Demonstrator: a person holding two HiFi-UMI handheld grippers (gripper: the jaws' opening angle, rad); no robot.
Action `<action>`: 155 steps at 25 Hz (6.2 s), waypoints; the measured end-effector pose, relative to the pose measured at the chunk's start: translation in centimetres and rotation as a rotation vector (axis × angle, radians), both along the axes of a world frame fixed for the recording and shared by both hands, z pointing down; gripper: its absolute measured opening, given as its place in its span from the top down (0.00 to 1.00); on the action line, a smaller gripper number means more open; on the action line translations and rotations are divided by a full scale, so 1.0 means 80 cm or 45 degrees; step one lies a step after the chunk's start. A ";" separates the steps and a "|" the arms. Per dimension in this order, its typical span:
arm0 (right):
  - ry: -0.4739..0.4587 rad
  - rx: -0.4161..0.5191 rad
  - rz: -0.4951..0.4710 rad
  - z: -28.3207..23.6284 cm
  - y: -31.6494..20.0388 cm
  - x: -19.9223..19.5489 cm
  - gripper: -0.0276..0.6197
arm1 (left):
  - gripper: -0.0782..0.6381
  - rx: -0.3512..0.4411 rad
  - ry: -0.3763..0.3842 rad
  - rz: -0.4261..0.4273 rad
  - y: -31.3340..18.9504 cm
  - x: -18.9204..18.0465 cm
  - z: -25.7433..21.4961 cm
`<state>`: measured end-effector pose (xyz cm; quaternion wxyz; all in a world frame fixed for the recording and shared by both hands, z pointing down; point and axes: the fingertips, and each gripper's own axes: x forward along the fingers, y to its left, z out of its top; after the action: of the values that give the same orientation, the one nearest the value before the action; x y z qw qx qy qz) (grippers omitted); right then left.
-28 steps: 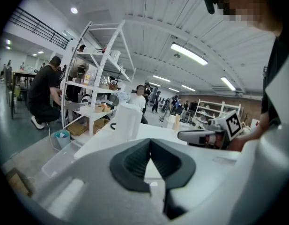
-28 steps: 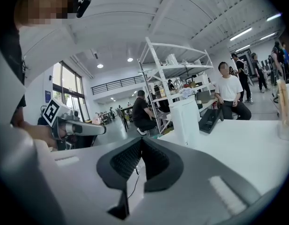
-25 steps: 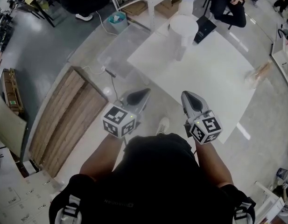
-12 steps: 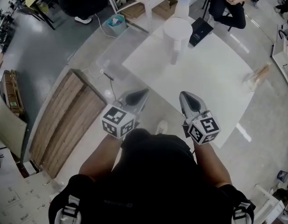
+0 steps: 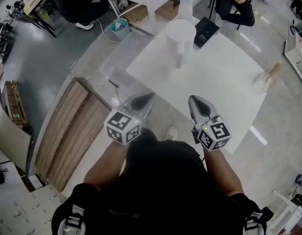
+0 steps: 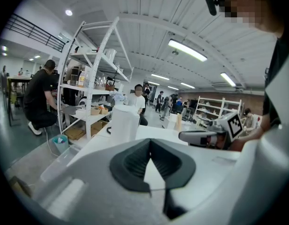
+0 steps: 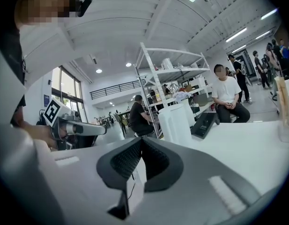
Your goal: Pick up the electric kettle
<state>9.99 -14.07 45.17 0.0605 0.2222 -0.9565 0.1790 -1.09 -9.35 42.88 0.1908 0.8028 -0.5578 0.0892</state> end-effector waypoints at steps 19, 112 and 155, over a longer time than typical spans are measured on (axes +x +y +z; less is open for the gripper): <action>0.049 -0.002 0.169 -0.001 -0.024 -0.050 0.95 | 0.89 0.000 0.008 0.168 -0.044 -0.060 0.000; 0.464 0.100 0.720 0.045 -0.238 -0.169 0.63 | 0.89 0.005 0.012 0.602 -0.230 -0.193 0.016; 0.320 0.192 0.586 0.022 -0.287 -0.165 0.75 | 0.89 -0.018 0.000 0.492 -0.263 -0.196 0.025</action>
<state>-3.22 -37.04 46.94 0.1198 0.4581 -0.8765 0.0871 -16.80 -30.40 44.91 0.1756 0.8937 -0.3926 0.1279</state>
